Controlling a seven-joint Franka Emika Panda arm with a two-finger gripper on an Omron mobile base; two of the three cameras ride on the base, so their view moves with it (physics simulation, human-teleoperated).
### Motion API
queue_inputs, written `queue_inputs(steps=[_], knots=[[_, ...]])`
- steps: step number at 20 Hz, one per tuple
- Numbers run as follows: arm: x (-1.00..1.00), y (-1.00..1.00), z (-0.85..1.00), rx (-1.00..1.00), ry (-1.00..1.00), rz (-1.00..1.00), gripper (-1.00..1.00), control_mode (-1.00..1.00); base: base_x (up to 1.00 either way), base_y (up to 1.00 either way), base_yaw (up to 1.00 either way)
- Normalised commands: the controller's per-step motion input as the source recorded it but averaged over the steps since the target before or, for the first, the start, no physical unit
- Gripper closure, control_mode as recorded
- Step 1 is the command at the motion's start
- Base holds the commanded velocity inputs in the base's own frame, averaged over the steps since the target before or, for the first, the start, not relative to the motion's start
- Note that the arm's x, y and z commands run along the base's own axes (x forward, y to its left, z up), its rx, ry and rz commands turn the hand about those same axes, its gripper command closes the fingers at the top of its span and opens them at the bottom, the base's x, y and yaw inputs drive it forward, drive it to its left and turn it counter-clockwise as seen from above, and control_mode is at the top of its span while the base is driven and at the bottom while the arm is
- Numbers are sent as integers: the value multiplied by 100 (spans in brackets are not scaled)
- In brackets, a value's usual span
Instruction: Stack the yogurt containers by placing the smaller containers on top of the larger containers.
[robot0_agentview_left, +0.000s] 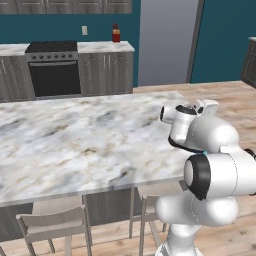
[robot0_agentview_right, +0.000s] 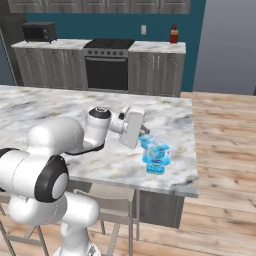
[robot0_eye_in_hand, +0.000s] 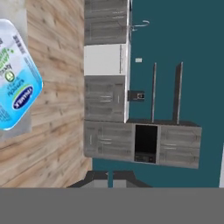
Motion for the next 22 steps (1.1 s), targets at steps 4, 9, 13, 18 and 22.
queue_inputs(steps=[4,9,13,18,22], knots=[[4,-12,-4,0,0,0,100,-100,0,0,0],[4,-7,-4,0,0,0,100,-100,0,0,0],[11,0,-7,0,0,0,100,-100,0,0,0],[10,0,-8,0,0,0,100,-100,0,0,0],[9,0,-3,0,0,0,100,-100,0,0,0]])
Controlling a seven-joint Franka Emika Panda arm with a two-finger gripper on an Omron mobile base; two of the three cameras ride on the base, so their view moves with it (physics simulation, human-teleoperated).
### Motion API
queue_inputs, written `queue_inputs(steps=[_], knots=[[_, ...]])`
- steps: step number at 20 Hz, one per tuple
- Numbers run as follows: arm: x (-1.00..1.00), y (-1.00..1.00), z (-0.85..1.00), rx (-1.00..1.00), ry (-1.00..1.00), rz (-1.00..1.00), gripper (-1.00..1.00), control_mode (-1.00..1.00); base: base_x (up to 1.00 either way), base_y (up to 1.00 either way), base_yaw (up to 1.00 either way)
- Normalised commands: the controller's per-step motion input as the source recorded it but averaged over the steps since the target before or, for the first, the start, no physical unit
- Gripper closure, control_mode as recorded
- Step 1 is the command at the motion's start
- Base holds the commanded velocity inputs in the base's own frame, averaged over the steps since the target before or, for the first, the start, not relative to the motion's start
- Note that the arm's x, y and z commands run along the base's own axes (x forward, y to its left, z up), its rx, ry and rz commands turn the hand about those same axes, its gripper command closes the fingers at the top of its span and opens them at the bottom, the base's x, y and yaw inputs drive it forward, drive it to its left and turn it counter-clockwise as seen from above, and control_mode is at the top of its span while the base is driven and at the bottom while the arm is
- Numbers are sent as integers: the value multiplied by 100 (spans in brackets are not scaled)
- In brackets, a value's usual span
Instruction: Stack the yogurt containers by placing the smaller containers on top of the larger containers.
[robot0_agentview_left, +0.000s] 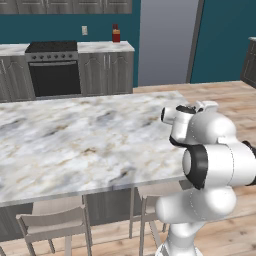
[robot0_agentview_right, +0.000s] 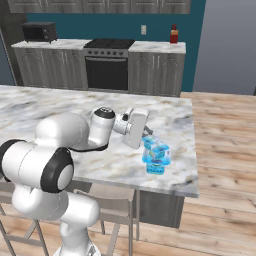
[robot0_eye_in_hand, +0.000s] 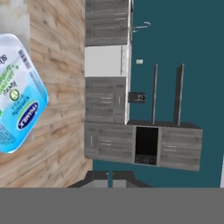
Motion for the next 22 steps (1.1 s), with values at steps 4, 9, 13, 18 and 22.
queue_inputs(steps=[4,9,13,18,22], knots=[[1,0,-3,0,0,0,100,-100,0,0,0],[5,0,-7,0,0,0,100,-100,0,0,0],[2,0,-10,0,0,0,100,-100,0,0,0],[1,0,-11,0,0,0,100,-100,0,0,0],[4,0,-6,0,0,0,100,-100,0,0,0]])
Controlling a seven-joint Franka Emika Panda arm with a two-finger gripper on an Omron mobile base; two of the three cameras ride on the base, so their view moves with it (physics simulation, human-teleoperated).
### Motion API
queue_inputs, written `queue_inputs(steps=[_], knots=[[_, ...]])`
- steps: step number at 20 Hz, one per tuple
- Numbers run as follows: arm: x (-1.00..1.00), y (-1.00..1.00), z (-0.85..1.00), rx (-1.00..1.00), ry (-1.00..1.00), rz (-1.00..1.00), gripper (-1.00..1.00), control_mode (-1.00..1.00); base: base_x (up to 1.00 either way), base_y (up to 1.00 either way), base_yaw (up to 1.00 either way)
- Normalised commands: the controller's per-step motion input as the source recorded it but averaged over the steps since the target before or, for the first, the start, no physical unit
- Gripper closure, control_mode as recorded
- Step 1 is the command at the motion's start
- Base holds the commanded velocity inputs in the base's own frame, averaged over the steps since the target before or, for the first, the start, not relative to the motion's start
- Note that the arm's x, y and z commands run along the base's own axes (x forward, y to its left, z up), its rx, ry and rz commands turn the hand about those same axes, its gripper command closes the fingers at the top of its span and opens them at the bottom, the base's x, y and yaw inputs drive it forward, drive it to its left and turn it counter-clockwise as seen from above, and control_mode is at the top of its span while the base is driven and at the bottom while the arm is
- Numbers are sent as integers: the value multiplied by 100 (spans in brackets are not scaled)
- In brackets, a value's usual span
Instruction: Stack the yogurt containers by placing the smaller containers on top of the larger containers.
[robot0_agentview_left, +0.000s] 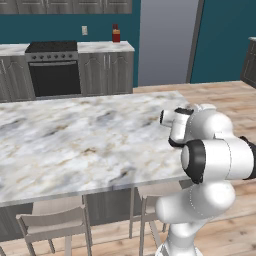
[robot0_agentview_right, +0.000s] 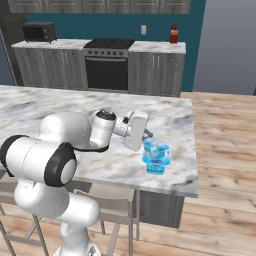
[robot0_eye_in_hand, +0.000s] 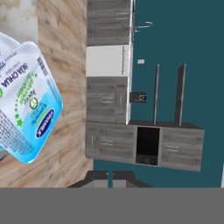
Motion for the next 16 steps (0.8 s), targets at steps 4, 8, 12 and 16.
queue_inputs(steps=[4,8,12,16], knots=[[8,0,-1,0,0,0,100,-100,0,0,0],[21,0,0,0,0,0,100,-100,0,0,0],[30,0,0,0,0,0,100,-100,0,0,0],[29,0,0,0,0,0,100,-100,0,0,0]])
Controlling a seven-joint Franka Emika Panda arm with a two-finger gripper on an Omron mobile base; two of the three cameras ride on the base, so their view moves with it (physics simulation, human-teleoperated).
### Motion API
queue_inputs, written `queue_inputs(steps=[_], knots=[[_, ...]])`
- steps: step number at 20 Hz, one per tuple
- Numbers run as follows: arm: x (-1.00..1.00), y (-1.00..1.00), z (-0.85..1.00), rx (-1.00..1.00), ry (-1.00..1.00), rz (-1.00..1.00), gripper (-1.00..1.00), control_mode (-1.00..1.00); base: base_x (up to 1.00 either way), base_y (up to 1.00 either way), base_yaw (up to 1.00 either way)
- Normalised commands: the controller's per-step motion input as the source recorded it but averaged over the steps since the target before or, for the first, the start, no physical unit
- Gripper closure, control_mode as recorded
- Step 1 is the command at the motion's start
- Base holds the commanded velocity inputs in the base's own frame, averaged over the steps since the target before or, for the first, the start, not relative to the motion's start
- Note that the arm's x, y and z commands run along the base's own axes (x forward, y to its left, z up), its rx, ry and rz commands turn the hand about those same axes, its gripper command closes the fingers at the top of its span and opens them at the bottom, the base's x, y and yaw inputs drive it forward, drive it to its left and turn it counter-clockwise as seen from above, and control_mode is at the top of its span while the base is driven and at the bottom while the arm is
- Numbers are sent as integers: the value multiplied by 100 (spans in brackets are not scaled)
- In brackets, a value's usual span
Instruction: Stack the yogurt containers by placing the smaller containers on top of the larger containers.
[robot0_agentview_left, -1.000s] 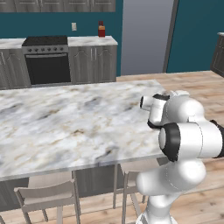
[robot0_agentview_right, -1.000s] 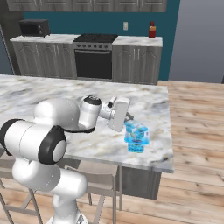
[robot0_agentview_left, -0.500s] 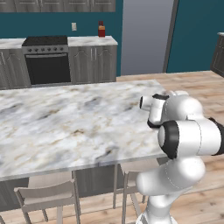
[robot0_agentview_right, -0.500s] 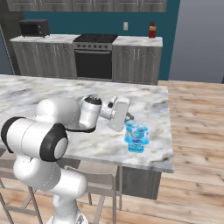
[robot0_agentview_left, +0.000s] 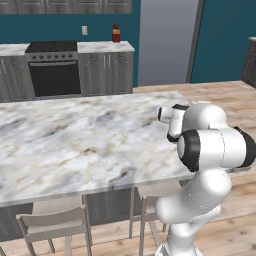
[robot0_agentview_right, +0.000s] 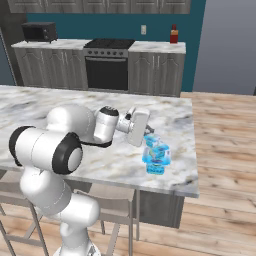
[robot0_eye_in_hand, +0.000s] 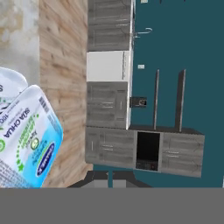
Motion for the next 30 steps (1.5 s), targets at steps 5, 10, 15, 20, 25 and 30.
queue_inputs(steps=[5,10,15,20,25,30], knots=[[22,0,-2,0,0,0,100,-100,0,0,0],[12,-4,-5,0,0,0,100,-100,0,0,0],[1,-14,-1,0,0,0,100,-100,0,0,0],[0,-22,0,0,0,0,100,-100,0,0,0],[0,-7,0,0,0,0,100,-100,0,0,0],[0,0,0,0,0,0,100,-100,0,0,0]])
